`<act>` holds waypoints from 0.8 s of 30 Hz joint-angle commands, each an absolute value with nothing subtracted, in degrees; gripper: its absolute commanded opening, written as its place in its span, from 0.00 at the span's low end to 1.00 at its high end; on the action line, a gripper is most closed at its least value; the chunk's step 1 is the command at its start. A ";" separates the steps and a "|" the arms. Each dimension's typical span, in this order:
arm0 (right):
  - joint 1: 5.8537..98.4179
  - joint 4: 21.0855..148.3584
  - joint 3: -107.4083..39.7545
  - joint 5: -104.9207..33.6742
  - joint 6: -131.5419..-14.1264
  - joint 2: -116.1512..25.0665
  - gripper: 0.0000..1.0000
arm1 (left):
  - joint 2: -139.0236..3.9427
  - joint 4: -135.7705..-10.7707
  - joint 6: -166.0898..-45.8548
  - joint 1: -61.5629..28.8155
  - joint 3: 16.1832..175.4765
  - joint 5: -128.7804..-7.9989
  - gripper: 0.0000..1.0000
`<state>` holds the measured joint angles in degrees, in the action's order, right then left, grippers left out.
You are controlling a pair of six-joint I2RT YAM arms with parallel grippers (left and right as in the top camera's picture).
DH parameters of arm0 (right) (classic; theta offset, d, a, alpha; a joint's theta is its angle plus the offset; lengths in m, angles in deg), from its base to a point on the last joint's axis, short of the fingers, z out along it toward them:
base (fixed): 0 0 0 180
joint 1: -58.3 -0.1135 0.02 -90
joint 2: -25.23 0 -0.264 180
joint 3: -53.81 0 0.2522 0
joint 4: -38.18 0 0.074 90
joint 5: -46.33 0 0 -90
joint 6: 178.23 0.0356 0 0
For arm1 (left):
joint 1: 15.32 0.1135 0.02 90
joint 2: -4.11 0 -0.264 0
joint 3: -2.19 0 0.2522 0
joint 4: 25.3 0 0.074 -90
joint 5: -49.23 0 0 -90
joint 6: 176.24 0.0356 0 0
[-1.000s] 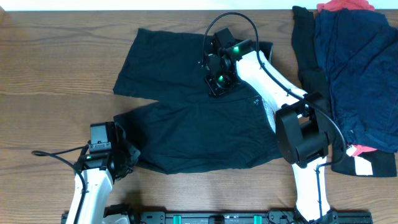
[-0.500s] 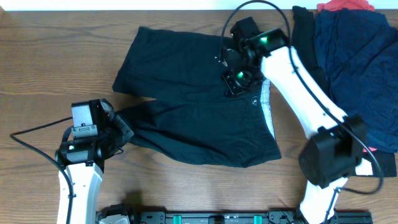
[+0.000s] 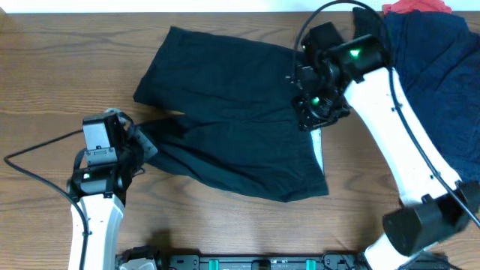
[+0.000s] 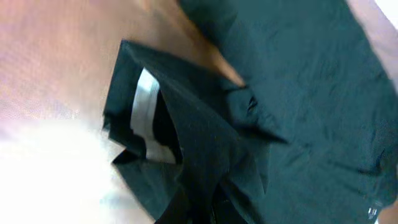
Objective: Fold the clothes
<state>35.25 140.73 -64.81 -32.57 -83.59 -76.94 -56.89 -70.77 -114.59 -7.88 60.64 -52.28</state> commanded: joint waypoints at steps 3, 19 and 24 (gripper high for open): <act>34.99 136.23 -57.18 -32.42 -81.69 -76.13 0.20 | -62.39 -65.63 -113.68 -7.79 61.19 -50.36 0.06; 34.38 125.74 -48.70 -28.22 -83.19 -76.13 0.20 | -86.50 -42.79 -113.65 -8.65 61.21 -50.75 0.73; 34.38 124.53 -48.70 -28.22 -83.22 -76.13 0.23 | -84.10 -43.91 -109.24 -8.65 61.21 -50.55 0.98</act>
